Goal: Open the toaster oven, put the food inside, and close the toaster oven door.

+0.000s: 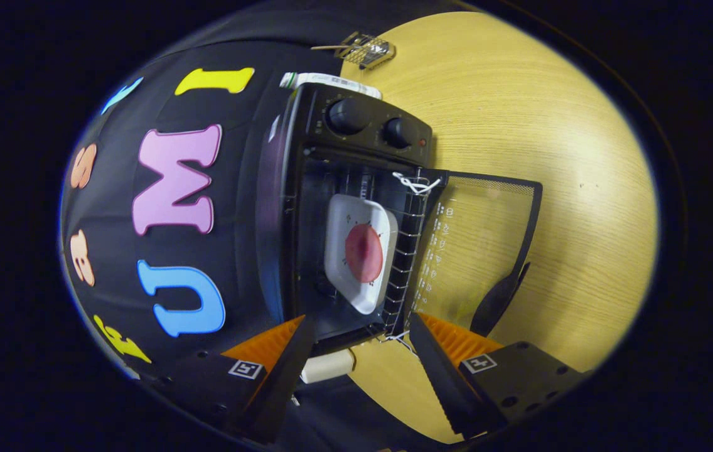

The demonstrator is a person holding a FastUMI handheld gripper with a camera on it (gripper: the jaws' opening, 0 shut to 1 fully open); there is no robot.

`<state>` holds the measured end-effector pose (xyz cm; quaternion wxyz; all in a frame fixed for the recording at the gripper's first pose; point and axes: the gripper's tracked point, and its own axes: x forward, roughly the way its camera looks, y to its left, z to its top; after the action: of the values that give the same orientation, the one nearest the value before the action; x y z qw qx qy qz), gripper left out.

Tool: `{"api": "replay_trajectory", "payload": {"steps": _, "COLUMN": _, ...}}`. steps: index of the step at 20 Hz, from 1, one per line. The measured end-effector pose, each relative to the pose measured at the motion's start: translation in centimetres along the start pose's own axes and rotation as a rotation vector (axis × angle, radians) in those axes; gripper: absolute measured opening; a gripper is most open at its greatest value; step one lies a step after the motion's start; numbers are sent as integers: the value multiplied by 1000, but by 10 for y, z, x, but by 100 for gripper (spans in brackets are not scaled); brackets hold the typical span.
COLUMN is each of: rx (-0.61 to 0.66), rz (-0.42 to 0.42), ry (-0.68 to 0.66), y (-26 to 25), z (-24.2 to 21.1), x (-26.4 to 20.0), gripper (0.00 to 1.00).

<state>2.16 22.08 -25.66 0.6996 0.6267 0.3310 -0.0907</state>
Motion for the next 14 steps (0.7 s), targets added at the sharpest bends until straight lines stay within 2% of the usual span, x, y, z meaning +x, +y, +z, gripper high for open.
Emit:
{"api": "replay_trajectory", "payload": {"steps": 6, "rx": -400, "rz": 133, "ry": 129, "y": 14, "z": -37, "x": -56, "gripper": 98}}
{"api": "replay_trajectory", "payload": {"steps": 10, "rx": -616, "rz": 134, "ry": 183, "y": 0, "z": -53, "x": -85, "gripper": 98}}
{"api": "replay_trajectory", "payload": {"steps": 14, "rx": -979, "rz": 66, "ry": 158, "y": -32, "z": -52, "x": -95, "gripper": 98}}
